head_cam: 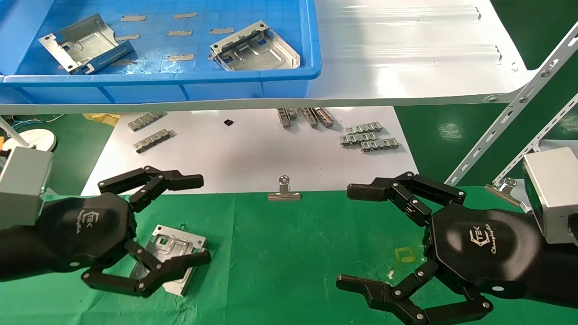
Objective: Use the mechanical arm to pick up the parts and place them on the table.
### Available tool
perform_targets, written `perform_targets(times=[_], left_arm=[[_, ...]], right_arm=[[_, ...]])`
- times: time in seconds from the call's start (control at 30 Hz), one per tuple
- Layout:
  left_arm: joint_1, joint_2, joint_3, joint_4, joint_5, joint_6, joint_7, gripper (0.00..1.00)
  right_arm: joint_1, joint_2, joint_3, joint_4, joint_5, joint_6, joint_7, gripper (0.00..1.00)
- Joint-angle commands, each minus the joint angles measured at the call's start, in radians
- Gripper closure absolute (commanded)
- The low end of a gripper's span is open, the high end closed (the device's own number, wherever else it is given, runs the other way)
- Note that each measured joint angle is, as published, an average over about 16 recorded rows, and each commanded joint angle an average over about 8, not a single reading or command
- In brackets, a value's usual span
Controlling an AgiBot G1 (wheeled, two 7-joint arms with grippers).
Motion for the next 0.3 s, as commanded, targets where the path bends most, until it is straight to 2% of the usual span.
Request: perform_targets(times=[0.03, 0.3], left_arm=[[0.021, -0.007, -0.018, -0.043, -0.011, -0.003, -0.029, 0.00], [0.085, -0.029, -0.075, -0.175, -0.044, -0.013, -0.117, 0.00]], right_arm=[[0.000, 0.000, 0.000, 0.000, 0.000, 0.000, 0.000, 0.00], [0.000, 0.000, 0.000, 0.000, 0.000, 0.000, 0.000, 0.00]])
